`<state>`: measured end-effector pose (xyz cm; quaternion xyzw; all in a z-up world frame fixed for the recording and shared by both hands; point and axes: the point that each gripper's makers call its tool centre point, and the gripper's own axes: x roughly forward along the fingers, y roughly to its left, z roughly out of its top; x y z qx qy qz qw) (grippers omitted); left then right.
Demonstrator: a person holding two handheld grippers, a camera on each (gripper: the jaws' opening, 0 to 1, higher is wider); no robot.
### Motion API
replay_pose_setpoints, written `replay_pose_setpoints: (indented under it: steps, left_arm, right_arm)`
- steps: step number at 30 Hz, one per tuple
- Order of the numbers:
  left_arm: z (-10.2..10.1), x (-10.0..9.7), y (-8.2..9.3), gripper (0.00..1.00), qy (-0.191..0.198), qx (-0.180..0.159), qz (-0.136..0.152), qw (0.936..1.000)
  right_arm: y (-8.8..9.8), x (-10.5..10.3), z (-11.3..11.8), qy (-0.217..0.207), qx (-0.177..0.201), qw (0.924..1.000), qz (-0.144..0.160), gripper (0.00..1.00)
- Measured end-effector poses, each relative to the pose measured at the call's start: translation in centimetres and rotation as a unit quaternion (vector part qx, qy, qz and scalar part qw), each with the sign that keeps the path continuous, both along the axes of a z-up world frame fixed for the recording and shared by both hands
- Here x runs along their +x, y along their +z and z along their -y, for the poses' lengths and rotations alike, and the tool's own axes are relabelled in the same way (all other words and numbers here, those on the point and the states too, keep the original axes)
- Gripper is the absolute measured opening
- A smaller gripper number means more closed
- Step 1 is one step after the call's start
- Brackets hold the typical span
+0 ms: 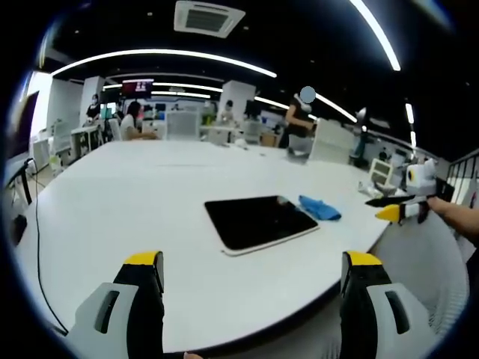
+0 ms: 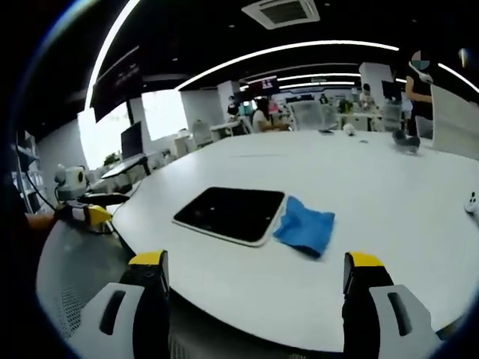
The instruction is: Wipe the mirror surface with the cleaning cloth until all visible marks leave the cleaned area.
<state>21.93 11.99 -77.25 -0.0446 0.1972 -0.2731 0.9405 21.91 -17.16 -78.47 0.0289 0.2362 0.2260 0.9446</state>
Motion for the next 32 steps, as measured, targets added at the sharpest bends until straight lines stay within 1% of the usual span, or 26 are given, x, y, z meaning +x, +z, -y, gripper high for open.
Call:
replay_pose_setpoints:
  steps: [3, 17, 22, 27, 29, 32]
  left_arm:
    - [0.07, -0.05, 0.01, 0.99, -0.002, -0.001, 0.000, 1.0000]
    - [0.24, -0.03, 0.13, 0.99, -0.006, -0.004, 0.003, 1.0000]
    - [0.15, -0.11, 0.07, 0.99, -0.003, -0.002, 0.001, 1.0000]
    - [0.02, -0.07, 0.05, 0.99, 0.001, 0.000, 0.002, 1.0000]
    - [0.31, -0.29, -0.10, 0.99, -0.010, 0.003, -0.002, 0.9999]
    - [0.50, -0.31, -0.21, 0.99, -0.016, 0.007, -0.006, 0.9998]
  right_arm:
    - [0.09, -0.19, -0.20, 0.006, 0.000, 1.0000, 0.000, 0.92]
    - [-0.04, -0.69, -0.65, 0.023, 0.004, 0.9997, -0.007, 0.90]
    - [-0.17, -0.63, -0.74, 0.023, 0.007, 0.9996, -0.014, 0.86]
    - [-0.23, -0.87, -0.97, 0.028, 0.008, 0.9994, -0.017, 0.86]
    - [-0.28, -0.91, -0.95, 0.026, 0.013, 0.9994, -0.020, 0.87]
    - [-0.27, -0.85, -0.90, 0.024, 0.012, 0.9994, -0.021, 0.88]
